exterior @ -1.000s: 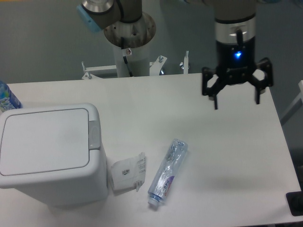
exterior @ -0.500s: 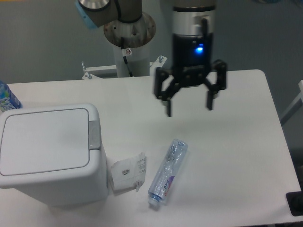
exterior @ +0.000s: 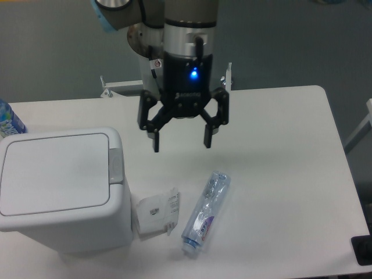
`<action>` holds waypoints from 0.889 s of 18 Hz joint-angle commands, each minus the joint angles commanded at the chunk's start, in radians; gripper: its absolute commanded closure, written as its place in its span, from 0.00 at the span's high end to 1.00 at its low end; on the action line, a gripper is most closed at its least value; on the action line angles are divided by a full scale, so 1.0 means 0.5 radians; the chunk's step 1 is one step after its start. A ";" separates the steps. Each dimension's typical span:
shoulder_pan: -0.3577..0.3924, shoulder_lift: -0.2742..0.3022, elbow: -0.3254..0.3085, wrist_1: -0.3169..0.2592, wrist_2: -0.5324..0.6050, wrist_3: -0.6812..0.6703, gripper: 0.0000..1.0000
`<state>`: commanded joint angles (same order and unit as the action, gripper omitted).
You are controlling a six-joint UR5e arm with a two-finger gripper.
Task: Open the trash can
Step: 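Move the open gripper over to the white trash can's lid button, then lower the gripper fingertip onto the lid's push button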
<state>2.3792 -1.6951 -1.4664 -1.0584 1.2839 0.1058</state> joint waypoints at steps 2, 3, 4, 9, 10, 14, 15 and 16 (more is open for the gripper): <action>-0.034 0.000 -0.015 0.000 -0.006 -0.003 1.00; -0.052 -0.006 -0.016 0.000 -0.009 -0.003 1.00; -0.061 -0.015 -0.016 0.000 -0.015 -0.006 1.00; -0.117 -0.064 -0.022 -0.003 -0.037 -0.172 1.00; -0.117 -0.064 -0.028 0.000 -0.064 -0.172 1.00; -0.117 -0.064 -0.071 0.000 -0.101 -0.224 1.00; -0.117 -0.064 -0.071 0.000 -0.101 -0.224 1.00; -0.117 -0.064 -0.074 0.000 -0.101 -0.224 1.00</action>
<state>2.3209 -1.7273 -1.5033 -1.0584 1.2333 -0.0061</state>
